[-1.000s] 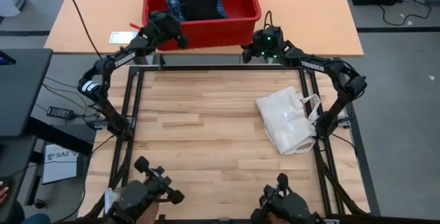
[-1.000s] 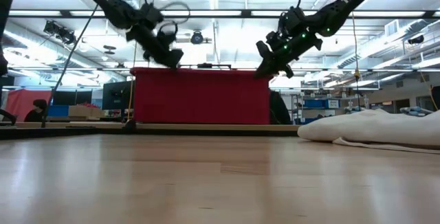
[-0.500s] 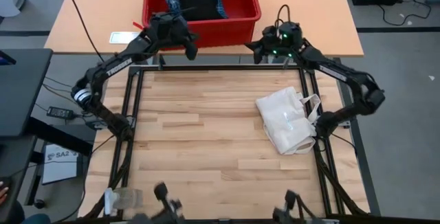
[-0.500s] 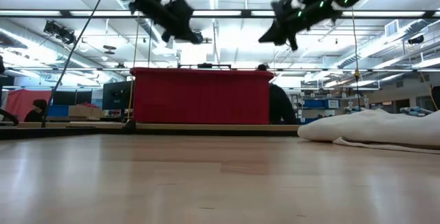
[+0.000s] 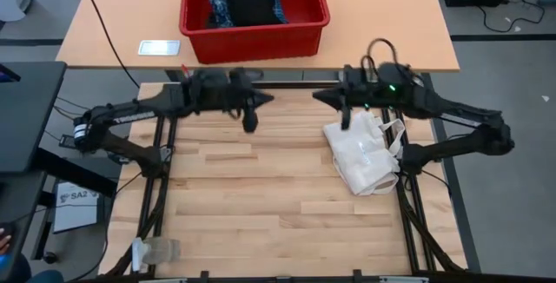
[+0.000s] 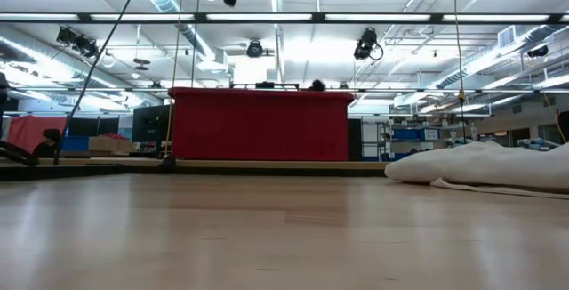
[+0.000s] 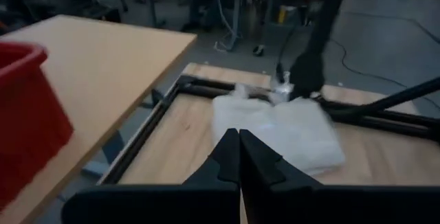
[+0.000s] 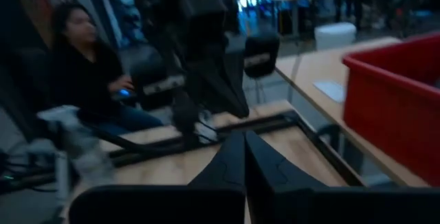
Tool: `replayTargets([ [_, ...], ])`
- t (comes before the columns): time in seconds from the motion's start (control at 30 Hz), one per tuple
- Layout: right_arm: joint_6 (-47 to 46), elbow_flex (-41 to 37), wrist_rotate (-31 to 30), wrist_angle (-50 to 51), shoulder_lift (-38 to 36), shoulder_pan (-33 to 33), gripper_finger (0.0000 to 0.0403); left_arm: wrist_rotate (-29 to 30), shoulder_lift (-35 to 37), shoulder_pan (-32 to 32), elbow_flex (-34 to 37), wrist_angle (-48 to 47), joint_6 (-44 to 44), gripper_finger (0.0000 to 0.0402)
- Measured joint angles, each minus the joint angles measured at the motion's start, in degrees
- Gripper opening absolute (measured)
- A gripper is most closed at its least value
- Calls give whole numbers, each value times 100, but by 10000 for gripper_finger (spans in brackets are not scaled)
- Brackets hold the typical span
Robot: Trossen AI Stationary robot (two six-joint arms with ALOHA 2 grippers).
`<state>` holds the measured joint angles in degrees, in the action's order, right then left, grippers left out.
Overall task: Fold Laundry from Bin
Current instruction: Return to home position
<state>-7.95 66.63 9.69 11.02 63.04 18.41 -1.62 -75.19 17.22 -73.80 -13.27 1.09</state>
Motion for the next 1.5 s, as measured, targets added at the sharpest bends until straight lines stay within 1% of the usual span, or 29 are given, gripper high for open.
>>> replayTargets([
  [0.17, -182, 0, -846, 18, -390, -1237, 1, 1129, 360, -1218, 199, -2, 338, 1],
  [0.3, -211, 0, -1591, 18, -388, -2247, 1, 2001, 564, -2123, 534, -75, 686, 1],
  [0.43, -160, -2, -2575, 48, -275, -3098, 2, 2800, 745, -2823, 996, 168, 1156, 0],
  [0.47, -155, -2, -2817, 13, -247, -3291, 2, 2893, 794, -2968, 1130, 257, 1212, 0],
  [0.53, -153, -2, -3285, 31, -242, -3646, 2, 2880, 850, -3177, 1328, 479, 1374, 0],
  [0.63, -149, -28, -3811, -3, -219, -4084, 2, 2543, 860, -3439, 1414, 680, 1383, 0],
  [0.77, -95, -292, -4506, -96, -231, -4485, 2, 2467, 862, -3672, 1414, 733, 734, 3],
  [0.83, -122, -334, -4951, 72, -229, -4560, 2, 2472, 865, -3694, 1414, 686, 494, 8],
  [0.9, -224, -336, -5032, 515, -229, -4554, 6, 2473, 928, -3694, 1417, 635, 507, 11],
  [0.97, -700, -354, -4857, 874, -219, -4550, 10, 2488, 1052, -3695, 1412, 641, 432, 9],
  [1.0, -967, -360, -4922, 1019, -214, -4551, 10, 2543, 1166, -3728, 1410, 481, 268, 7],
  [1.03, -1192, -394, -5120, 1122, -225, -4557, 8, 2659, 1299, -3777, 1411, 233, 196, 4],
  [1.1, -1327, -544, -5434, 1066, -280, -4605, 4, 2923, 1606, -3858, 1430, -168, 254, 3],
  [1.13, -1270, -677, -5422, 968, -328, -4652, 4, 2993, 1766, -3875, 1490, -292, 294, 3],
  [1.17, -1048, -836, -5265, 816, -382, -4697, 4, 3025, 1933, -3878, 1624, -275, 303, 3],
  [1.23, -469, -1219, -4495, 256, -518, -4766, 5, 2994, 2260, -3872, 2085, 75, 342, 2],
  [1.27, -331, -1420, -4207, -6, -590, -4805, 5, 2938, 2397, -3858, 2386, 375, 377, 2],
  [1.3, -318, -1622, -4102, -260, -663, -4827, 4, 2900, 2529, -3846, 2721, 699, 399, 2],
  [1.37, -390, -1988, -4185, -705, -847, -4866, 3, 2881, 2767, -3826, 3335, 1309, 409, 1],
  [1.43, -399, -2310, -4385, -855, -1091, -4886, 3, 2880, 2971, -3824, 3793, 1832, 407, 1],
  [1.5, -404, -2567, -4438, -832, -1376, -4901, 3, 2868, 3155, -3761, 4100, 1945, 296, 1],
])
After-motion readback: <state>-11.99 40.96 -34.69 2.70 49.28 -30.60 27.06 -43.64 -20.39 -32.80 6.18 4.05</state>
